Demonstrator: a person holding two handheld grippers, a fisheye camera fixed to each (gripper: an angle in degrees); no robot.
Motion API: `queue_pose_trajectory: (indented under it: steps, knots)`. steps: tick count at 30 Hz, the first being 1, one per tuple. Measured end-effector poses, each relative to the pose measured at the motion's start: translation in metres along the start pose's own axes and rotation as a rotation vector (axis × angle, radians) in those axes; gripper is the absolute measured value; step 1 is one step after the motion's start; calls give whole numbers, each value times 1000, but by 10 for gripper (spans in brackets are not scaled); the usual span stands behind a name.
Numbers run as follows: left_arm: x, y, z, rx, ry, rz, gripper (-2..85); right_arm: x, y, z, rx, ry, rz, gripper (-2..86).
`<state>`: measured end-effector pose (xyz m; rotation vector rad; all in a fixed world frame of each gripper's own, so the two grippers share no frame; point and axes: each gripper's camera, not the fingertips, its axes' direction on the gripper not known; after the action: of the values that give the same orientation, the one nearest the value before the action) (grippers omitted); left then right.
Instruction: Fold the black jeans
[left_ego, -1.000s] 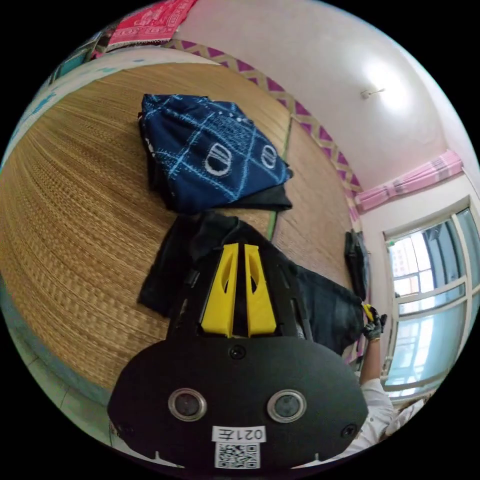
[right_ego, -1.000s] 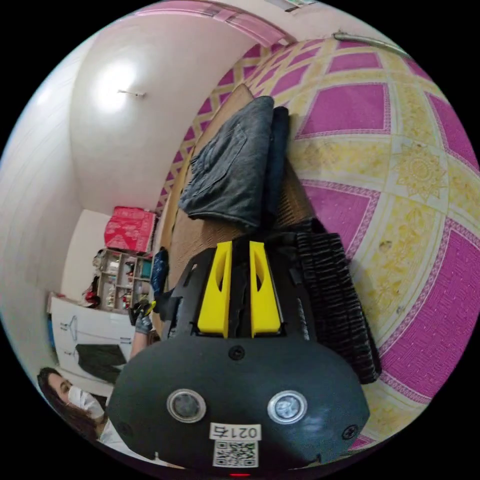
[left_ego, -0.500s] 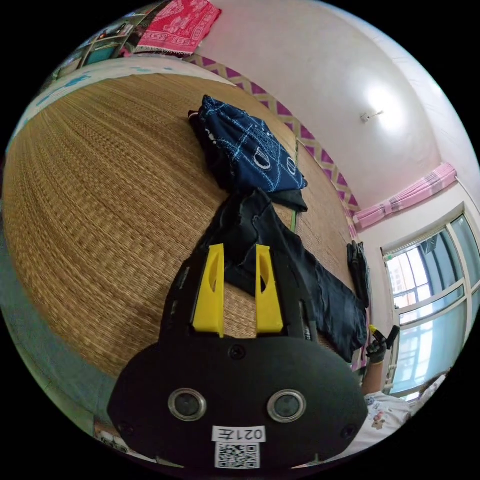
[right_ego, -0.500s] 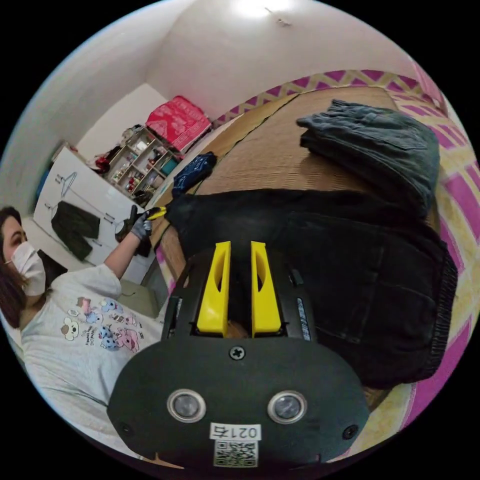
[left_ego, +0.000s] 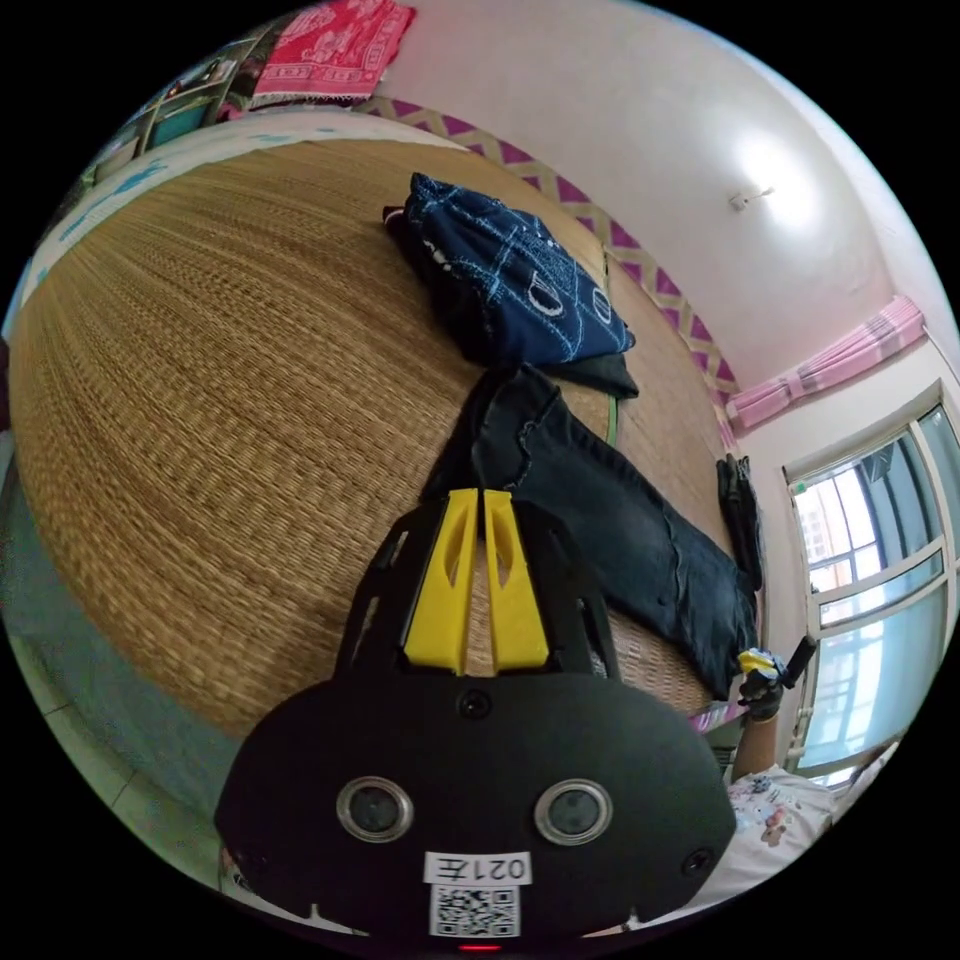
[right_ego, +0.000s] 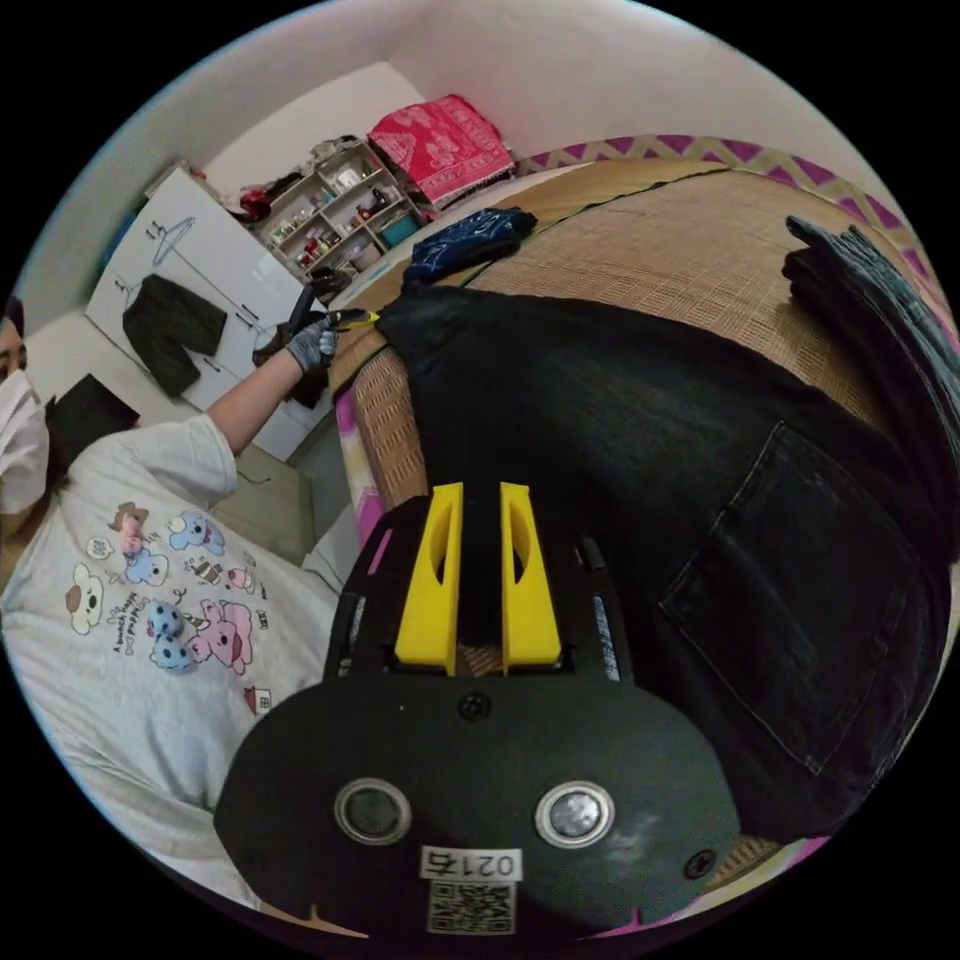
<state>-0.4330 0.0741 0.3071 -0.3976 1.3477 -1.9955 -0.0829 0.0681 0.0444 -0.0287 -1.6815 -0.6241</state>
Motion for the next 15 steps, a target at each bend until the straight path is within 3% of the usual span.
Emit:
queue_pose_trajectory:
  steps: [6,12,15]
  knots:
    - [-2,-1,14,-3,-29,44,-9,-35,27,34,-109,186,-168,69]
    - [-6,-1,26,-13,-40,32,-9,-43,54,36,-119,232,-114,57]
    - [-8,11,17,71,-9,17,-6,-45,61,23,-78,250,-68,54]
